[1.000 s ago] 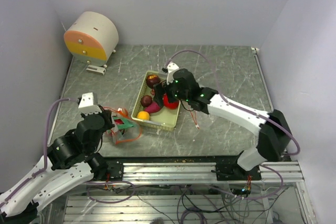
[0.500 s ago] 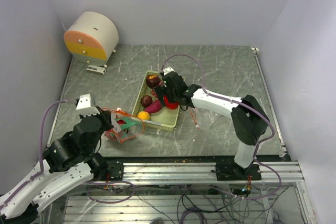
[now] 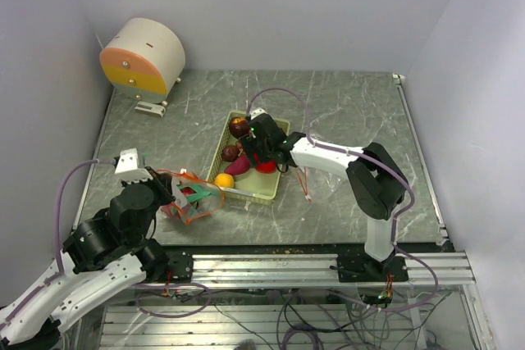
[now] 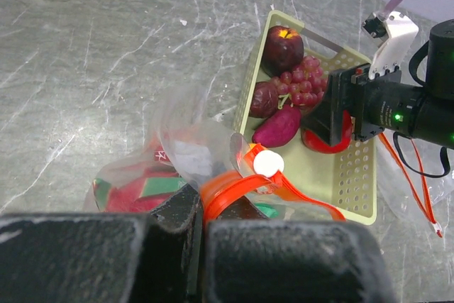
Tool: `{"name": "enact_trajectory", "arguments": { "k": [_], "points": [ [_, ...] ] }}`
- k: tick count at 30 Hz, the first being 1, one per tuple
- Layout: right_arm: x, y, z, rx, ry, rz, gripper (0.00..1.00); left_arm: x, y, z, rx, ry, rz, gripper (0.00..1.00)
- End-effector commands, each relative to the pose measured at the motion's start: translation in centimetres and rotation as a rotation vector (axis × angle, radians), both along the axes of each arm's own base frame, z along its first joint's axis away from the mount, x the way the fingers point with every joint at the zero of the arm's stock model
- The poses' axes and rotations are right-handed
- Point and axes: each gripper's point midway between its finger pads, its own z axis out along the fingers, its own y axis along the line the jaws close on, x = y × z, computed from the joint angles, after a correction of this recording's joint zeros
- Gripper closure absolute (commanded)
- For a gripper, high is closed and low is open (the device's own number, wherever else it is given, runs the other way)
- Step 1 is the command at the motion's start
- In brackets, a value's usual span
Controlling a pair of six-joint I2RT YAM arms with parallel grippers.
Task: Place the food in the zip-top bag and seal the zipper
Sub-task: Pick up the fake fruit from the bin.
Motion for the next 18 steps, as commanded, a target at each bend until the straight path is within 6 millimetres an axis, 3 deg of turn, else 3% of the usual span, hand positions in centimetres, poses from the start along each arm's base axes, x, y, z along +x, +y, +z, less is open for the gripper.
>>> {"name": "enact_trajectory", "arguments": {
  "k": [1,3,8,14,18],
  "points": [
    [-0.9,-1.1,-1.1,-0.045,0.053,-0.006,0.55,0.1,0.4,2.1,-0.053,-0.057,0.024,0.93],
    [-1.0,-0.7,0.6,-0.004,0.032,0.006,0.57,0.1,0.4,2.0,-0.055,-0.058,0.025,0.93],
    [-2.1,1.1,7.2,0.188,-0.038,0.088,0.60,0.2,0.2,1.8,-0.049,-0.047,0.023,0.93],
    [-6.4,2.9,15.6,0.458,-0.114,0.292,0.61,0.4,0.1,1.3,-0.048,-0.042,0.027,0.93],
    [-10.1,4.2,19.6,0.592,-0.133,0.457,0.61,0.6,-0.3,1.0,-0.041,-0.032,0.022,0.93]
  ]
}}
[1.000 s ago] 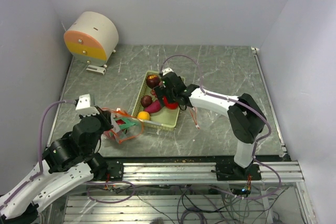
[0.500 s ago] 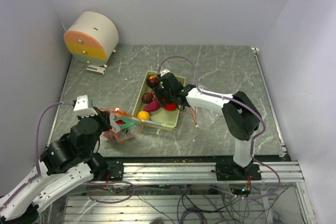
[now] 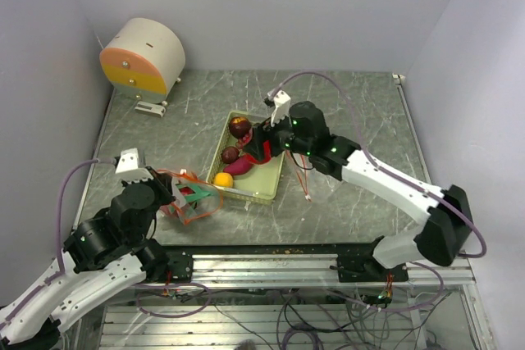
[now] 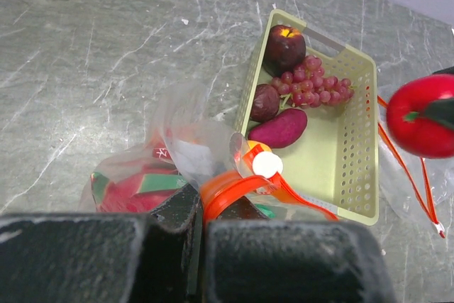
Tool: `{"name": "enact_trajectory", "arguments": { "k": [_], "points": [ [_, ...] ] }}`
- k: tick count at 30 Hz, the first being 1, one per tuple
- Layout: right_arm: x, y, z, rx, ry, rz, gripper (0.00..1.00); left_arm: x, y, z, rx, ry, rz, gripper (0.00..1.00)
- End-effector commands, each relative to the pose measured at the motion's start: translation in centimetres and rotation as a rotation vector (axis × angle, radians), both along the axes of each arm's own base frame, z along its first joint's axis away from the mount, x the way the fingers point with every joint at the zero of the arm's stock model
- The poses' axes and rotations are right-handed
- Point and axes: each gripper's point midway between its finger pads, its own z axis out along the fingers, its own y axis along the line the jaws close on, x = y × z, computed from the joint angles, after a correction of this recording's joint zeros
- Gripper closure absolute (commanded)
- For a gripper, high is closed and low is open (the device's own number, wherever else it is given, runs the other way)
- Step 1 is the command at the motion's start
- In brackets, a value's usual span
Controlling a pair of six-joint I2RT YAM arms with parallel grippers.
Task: Place the food in the zip-top bag and seal the zipper
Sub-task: Place the fake fruit in the zipper food storage bag.
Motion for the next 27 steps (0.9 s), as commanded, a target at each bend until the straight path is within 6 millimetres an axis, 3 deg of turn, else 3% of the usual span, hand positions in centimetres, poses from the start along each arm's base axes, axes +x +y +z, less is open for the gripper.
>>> {"name": "enact_trajectory", "arguments": {
  "k": [1,5,9,18,27],
  "points": [
    [-4.7,2.7,4.0,0.168,-0.033,0.239,0.61,0.7,-0.5,1.0,-0.043,-0.032,0.019,0.93],
    [-9.1,5.3,6.2,0.218,-0.086,0.361,0.61,1.0,-1.2,0.4,-0.039,-0.022,0.008,0.93],
    [-11.7,7.9,7.7,0.285,-0.121,0.441,0.60,1.2,-1.8,-0.1,-0.038,-0.007,-0.005,0.93],
    [-12.9,11.2,6.7,0.374,-0.070,0.491,0.60,1.1,-1.6,0.1,-0.042,-0.005,-0.004,0.93],
    [-13.8,15.5,3.3,0.292,-0.044,0.480,0.52,0.9,-1.5,0.0,-0.045,-0.004,-0.005,0.93]
  ]
}}
